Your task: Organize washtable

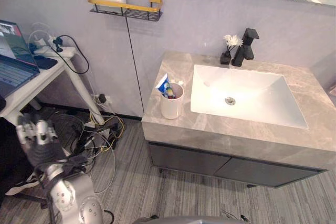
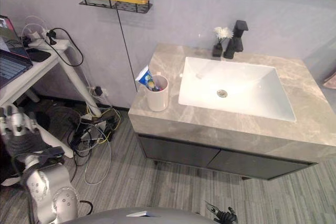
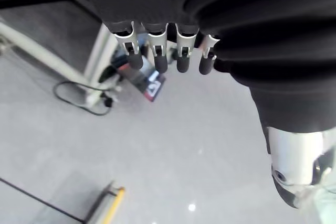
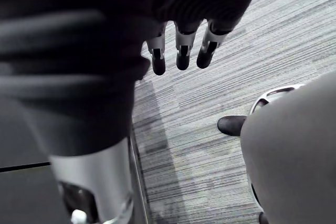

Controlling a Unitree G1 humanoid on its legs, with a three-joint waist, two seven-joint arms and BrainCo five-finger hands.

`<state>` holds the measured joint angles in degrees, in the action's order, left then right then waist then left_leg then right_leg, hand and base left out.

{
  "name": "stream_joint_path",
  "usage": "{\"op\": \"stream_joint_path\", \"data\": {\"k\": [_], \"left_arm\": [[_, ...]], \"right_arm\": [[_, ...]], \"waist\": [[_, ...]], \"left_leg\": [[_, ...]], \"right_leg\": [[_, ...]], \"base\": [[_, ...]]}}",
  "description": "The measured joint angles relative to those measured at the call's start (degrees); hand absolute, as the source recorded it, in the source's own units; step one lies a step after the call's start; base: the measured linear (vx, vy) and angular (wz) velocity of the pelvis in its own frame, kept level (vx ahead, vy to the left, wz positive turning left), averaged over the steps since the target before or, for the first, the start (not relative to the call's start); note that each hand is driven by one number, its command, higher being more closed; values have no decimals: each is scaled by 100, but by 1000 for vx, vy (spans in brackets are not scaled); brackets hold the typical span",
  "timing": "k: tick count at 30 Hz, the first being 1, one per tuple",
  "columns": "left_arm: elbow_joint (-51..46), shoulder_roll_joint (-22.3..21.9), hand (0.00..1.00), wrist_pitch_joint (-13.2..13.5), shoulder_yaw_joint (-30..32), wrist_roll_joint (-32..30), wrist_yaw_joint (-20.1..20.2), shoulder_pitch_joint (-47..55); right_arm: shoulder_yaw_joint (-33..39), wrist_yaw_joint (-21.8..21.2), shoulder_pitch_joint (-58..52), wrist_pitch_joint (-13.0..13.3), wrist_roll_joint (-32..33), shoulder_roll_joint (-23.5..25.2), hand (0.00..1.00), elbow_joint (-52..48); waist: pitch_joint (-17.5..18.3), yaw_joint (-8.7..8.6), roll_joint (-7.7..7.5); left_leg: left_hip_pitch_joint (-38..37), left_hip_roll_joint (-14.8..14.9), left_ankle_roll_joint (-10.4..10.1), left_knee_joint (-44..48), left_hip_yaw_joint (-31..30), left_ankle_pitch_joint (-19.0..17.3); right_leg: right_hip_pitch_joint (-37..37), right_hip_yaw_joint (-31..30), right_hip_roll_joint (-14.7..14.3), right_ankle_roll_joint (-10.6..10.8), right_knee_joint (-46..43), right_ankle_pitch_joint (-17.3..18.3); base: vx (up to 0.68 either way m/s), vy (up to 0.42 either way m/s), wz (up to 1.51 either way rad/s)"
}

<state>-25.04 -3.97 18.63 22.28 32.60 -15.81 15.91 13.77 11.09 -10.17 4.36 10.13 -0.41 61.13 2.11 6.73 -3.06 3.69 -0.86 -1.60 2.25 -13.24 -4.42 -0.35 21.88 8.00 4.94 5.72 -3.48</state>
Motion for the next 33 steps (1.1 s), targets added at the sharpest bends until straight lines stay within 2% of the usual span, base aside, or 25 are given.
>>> {"op": "stream_joint_path", "data": {"k": [5,6,11,20,24,29,33], "left_arm": [[-591,-19,0,21,-41,0,17,302],[-691,-21,100,22,-83,4,33,317],[-944,-50,100,20,-603,80,333,464],[-1358,-35,100,15,-1213,81,756,467],[-1335,17,100,11,-1792,216,904,439],[-972,56,100,-47,-2398,319,1137,399],[-450,119,100,-247,-2816,390,1299,401]], "right_arm": [[40,1,-7,0,0,17,0,-40],[40,1,-8,0,0,21,0,-40],[181,-5,-14,-1,0,50,0,-3],[175,-72,56,15,0,5,0,187],[-83,-114,57,20,0,-65,0,229],[-149,-117,52,41,0,-111,0,250],[-243,-114,48,48,-1,-132,0,250]], "waist": [[4,14,5],[14,14,0],[71,19,-35],[81,23,16],[98,33,15],[130,30,66],[130,25,67]], "left_leg": [[11,-1,32,-16,-117,45],[23,-2,20,-25,-163,69],[104,-20,-43,3,-380,150],[100,-99,-35,24,-660,157],[174,-100,-59,46,-741,169],[187,-93,-70,78,-739,174],[195,-89,-73,84,-713,175]], "right_leg": [[50,148,0,0,-3,-1],[58,217,1,5,-6,-4],[68,410,4,-13,-39,-10],[204,625,36,26,-40,55],[192,726,33,26,-40,55],[191,724,22,24,-40,54],[175,705,22,24,-39,53]], "base": [[-2,-9,15],[22,-16,18],[53,-25,23],[11,-1,16],[-17,0,12],[-4,-1,1],[-1,1,-2]]}}
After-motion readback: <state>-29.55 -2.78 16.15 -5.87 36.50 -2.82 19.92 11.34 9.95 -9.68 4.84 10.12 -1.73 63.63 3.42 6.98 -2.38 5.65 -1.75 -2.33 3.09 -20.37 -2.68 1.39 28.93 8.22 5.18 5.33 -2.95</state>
